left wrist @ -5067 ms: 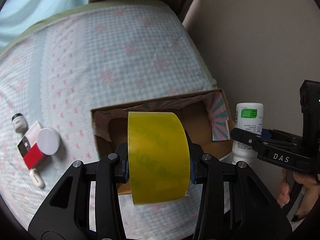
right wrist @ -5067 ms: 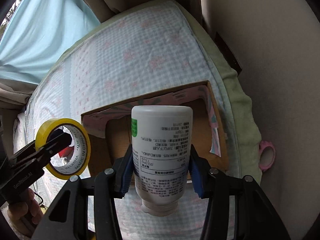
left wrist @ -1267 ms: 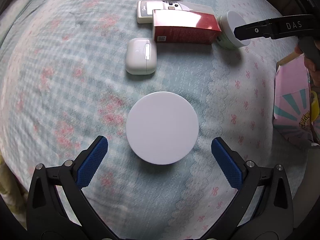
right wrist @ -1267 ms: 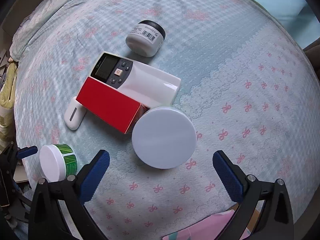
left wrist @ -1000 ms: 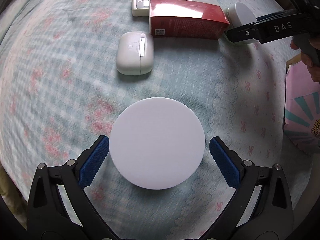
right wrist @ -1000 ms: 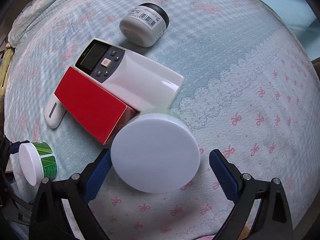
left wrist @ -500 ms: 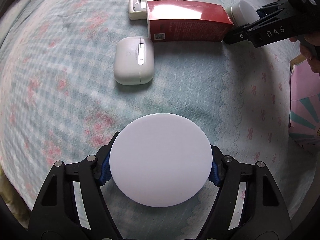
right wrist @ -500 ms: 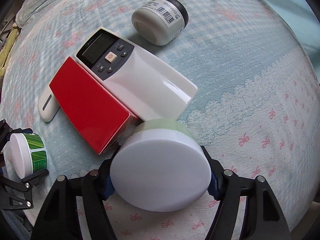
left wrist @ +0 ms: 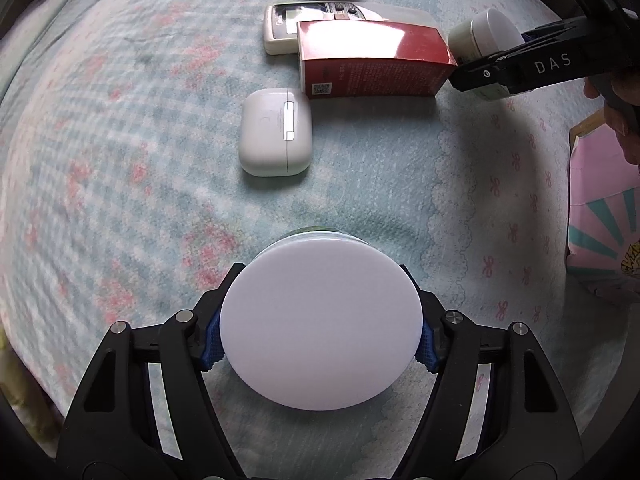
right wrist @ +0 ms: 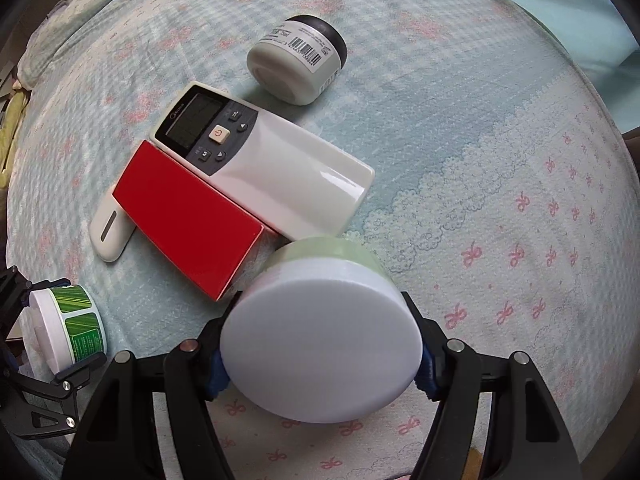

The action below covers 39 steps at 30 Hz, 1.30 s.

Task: Organize rigid objects
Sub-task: 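Grasp the white round lid jar with left tool while right tool grasps the green-labelled jar, then carry both jars over the cardboard box and release them inside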

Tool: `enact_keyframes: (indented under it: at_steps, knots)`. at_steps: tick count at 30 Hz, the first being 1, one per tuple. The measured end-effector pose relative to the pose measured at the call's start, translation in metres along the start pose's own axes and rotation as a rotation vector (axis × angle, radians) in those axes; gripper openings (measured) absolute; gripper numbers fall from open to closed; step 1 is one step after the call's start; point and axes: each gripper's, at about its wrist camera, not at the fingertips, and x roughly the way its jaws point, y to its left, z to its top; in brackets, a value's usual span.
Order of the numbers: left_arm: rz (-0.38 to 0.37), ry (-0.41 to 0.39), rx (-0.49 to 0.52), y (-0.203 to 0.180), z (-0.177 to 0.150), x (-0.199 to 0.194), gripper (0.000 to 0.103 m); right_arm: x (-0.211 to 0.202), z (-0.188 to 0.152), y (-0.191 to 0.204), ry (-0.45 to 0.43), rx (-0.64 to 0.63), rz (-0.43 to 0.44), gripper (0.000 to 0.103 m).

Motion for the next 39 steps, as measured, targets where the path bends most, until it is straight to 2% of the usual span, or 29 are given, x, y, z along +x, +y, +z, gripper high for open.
enact_keyframes:
  at_steps: [13, 18, 23, 28, 33, 36, 39]
  knots:
    - [-0.047, -0.075, 0.008, 0.002, -0.011, -0.053, 0.068, -0.063, -0.026, 0.01, -0.062, 0.122, -0.016, 0.066]
    - [-0.067, -0.117, 0.057, -0.003, -0.008, -0.096, 0.068, -0.102, -0.041, 0.014, -0.093, 0.229, -0.003, 0.066]
    - [-0.086, -0.188, 0.147, -0.012, 0.004, -0.152, 0.068, -0.158, -0.066, 0.022, -0.146, 0.336, 0.002, 0.066]
    - [-0.121, -0.247, 0.253, -0.04, 0.019, -0.2, 0.068, -0.207, -0.099, 0.026, -0.189, 0.422, -0.012, 0.066]
    - [-0.176, -0.278, 0.362, -0.085, 0.026, -0.231, 0.068, -0.244, -0.146, 0.014, -0.23, 0.554, -0.018, 0.066]
    - [-0.243, -0.25, 0.407, -0.116, 0.031, -0.237, 0.068, -0.263, -0.179, 0.002, -0.25, 0.631, -0.042, 0.066]
    - [-0.27, -0.226, 0.451, -0.149, 0.033, -0.239, 0.068, -0.279, -0.212, -0.01, -0.26, 0.683, -0.08, 0.066]
